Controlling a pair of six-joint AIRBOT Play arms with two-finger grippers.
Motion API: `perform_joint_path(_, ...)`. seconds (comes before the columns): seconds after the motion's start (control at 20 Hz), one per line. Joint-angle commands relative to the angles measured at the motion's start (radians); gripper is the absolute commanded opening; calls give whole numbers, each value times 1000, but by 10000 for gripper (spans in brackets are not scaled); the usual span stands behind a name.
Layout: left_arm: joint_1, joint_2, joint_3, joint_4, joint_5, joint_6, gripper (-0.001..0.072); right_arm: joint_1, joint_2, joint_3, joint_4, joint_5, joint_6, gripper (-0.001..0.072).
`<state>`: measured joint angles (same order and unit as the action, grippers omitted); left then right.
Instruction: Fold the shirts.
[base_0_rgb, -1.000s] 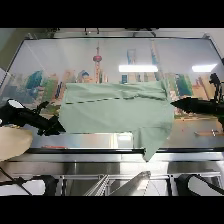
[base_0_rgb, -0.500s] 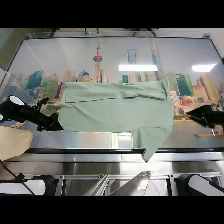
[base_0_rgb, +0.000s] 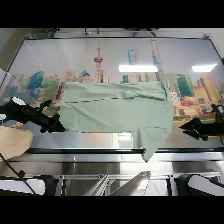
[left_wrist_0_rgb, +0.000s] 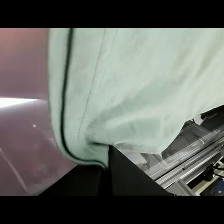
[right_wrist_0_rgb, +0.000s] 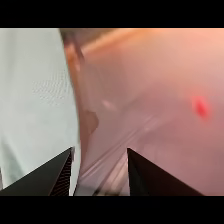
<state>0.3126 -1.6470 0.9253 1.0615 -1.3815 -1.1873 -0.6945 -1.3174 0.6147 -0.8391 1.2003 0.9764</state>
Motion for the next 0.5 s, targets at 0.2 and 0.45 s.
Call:
perform_joint_path(0.2, 0, -3, 0, 35, 87, 1, 22, 240, -110, -21, 105, -85, -12, 369)
perform_joint_path(0.45, 0, -3, 0, 35, 72, 1, 22, 239, -109, -20, 103, 41, -45, 361)
